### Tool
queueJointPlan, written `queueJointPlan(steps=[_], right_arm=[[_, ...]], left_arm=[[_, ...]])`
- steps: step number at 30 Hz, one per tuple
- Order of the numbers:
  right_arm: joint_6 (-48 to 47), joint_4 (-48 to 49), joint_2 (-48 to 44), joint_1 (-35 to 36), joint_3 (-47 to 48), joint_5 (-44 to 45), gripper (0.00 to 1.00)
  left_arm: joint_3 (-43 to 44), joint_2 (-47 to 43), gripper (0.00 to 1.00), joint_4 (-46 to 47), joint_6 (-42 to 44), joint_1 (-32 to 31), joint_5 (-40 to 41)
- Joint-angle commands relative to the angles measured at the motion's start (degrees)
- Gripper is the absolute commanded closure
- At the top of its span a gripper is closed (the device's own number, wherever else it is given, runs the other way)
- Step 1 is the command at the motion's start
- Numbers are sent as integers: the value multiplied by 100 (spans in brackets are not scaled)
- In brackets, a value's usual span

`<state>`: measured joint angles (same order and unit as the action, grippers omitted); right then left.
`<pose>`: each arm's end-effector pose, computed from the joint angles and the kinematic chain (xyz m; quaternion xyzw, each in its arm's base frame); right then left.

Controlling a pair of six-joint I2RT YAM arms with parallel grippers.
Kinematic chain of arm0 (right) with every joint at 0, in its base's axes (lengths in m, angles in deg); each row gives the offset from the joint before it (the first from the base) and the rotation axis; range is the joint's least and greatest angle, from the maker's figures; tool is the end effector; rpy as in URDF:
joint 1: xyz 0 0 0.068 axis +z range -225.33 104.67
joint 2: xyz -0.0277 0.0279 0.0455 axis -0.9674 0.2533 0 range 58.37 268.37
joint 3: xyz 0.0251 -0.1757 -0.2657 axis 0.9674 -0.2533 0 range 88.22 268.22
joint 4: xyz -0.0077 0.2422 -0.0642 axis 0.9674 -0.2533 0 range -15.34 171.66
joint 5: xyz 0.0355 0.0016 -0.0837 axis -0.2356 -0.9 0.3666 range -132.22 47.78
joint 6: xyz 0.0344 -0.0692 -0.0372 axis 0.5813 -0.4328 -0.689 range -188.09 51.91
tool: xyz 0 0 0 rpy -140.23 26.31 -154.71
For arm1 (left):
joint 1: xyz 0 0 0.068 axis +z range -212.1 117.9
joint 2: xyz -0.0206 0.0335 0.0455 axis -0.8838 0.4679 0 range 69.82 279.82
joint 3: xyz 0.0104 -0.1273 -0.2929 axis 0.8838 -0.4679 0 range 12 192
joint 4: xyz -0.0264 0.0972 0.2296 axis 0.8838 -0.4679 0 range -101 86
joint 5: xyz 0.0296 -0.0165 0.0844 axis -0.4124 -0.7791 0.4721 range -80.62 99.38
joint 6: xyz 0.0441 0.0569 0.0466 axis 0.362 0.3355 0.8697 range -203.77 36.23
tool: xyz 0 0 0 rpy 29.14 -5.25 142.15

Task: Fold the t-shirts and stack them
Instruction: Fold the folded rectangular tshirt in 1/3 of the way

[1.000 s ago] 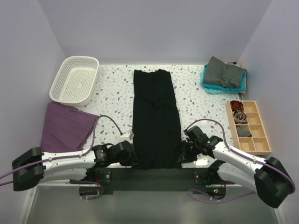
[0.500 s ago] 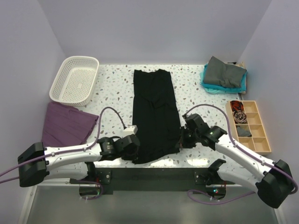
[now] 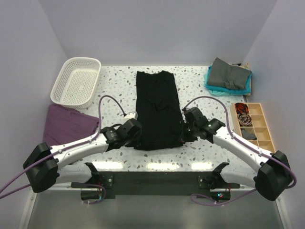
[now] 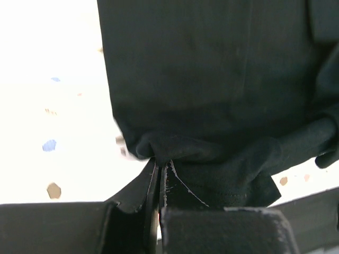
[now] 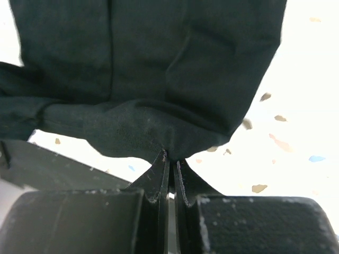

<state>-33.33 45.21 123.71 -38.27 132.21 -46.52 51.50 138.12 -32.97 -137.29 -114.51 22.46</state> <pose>0.1631 0.1302 0.2415 -0.0297 0.9597 0.1917 0.2033 0.1459 -0.1614 0.2186 -0.0409 0.9541 -0.1542 0.2534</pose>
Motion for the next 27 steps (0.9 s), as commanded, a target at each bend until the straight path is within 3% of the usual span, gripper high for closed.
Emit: queueJointPlan(steps=[1, 11, 15, 20, 21, 22, 24, 25, 26, 27], right_arm=[[-435, 190, 364, -137, 435, 411, 96], [-1015, 709, 1488, -893, 1207, 140, 92], [-1182, 832, 2025, -1122, 1577, -36, 82], [-1410, 937, 2825, -1227, 2183, -273, 82], [-1446, 955, 3026, -1245, 2280, -274, 81], [-1463, 929, 3115, -1262, 2385, -187, 73], [-1543, 990, 3160, -1297, 2570, 24, 71], [-1551, 999, 3108, -1298, 2623, 138, 69], [-1604, 1025, 3073, -1306, 2693, 400, 55], [-1630, 1017, 3011, -1315, 2729, 508, 52]], left_arm=[[443, 368, 100, 506, 640, 361, 125], [953, 1168, 100, 1113, 1291, 1144, -104], [1190, 1563, 100, 1376, 1536, 1434, -314], [1489, 2126, 100, 1517, 1704, 1645, -341], [1542, 2188, 94, 1543, 1756, 1706, -333], [1569, 2267, 64, 1631, 1774, 1742, -315], [1578, 2259, 42, 1719, 1836, 1786, -106], [1586, 2198, 23, 1876, 1871, 1795, 0], [1595, 2162, 13, 1895, 1906, 1812, 132], [1682, 2136, 6, 1869, 1967, 1839, 455]])
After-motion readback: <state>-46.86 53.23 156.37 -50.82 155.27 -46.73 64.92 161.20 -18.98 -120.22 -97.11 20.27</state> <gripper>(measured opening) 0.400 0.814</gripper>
